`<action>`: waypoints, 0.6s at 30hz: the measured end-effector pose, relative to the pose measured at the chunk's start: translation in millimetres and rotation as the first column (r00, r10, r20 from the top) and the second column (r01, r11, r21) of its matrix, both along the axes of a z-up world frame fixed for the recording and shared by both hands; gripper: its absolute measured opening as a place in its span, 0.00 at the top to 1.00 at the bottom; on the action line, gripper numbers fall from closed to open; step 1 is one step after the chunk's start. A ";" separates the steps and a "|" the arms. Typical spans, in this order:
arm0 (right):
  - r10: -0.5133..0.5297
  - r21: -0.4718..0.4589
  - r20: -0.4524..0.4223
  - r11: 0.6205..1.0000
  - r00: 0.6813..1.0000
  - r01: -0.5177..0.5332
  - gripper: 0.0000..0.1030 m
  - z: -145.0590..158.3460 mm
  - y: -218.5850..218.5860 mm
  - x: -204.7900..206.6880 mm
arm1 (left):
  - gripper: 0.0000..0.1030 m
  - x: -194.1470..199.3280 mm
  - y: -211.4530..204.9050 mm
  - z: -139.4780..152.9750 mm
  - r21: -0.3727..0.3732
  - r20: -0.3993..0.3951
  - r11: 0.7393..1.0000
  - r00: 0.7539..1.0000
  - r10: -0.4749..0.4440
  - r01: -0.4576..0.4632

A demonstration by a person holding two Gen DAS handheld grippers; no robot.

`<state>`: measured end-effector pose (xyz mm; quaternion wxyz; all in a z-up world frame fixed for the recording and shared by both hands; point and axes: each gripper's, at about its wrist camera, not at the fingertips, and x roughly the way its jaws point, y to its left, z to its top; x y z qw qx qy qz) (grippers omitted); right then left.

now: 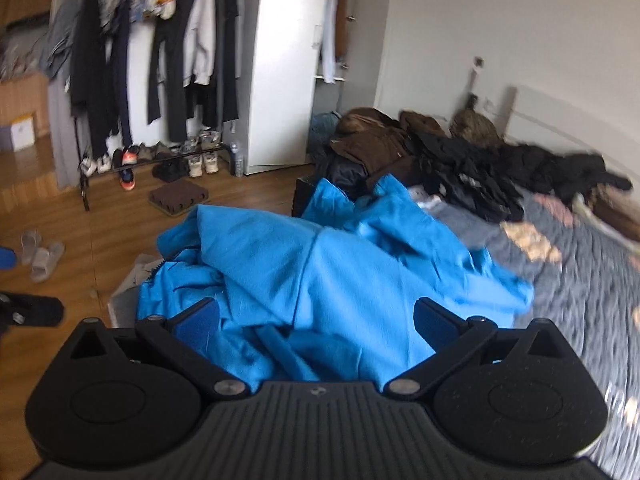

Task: Fold clothes
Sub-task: 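Reach into the blue pile and grasp the jacket edge with the right gripper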

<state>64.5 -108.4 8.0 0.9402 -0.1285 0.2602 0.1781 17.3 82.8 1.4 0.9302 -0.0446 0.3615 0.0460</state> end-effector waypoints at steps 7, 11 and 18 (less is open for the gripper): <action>0.188 -0.308 0.025 0.936 0.982 -0.171 0.00 -26.1 56.0 20.5 | 0.00 6.2 12.8 -7.2 0.045 -0.034 0.998 0.999 0.042 -0.041; 0.300 -0.469 0.056 0.850 0.952 -0.240 0.00 -49.3 84.8 24.2 | 0.00 5.5 22.4 -9.1 0.032 -0.035 0.998 0.998 0.061 -0.060; 0.340 -0.626 0.069 0.747 0.938 -0.224 0.00 -78.5 115.5 41.7 | 0.00 7.4 35.9 -10.0 -0.014 -0.039 0.995 0.995 0.093 -0.094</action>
